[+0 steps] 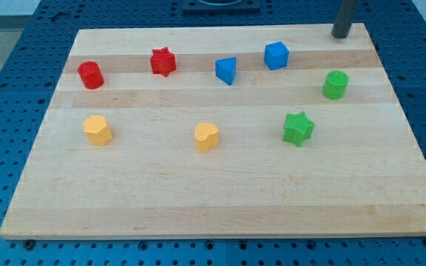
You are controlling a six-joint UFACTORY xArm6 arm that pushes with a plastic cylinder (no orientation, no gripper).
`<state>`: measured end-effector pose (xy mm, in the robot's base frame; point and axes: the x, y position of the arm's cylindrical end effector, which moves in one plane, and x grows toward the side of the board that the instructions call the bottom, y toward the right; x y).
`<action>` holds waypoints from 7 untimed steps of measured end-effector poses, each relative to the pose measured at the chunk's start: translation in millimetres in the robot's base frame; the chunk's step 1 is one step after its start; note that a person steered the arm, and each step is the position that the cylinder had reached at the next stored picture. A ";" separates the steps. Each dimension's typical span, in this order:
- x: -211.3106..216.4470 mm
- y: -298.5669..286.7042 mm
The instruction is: Slide the green circle towards center
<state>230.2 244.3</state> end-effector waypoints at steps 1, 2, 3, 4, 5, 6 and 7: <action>20.8 9.4; 48.6 9.4; 84.6 9.4; 113.7 8.0; 130.4 -5.7; 131.2 -36.2; 138.3 -51.9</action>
<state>368.5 192.4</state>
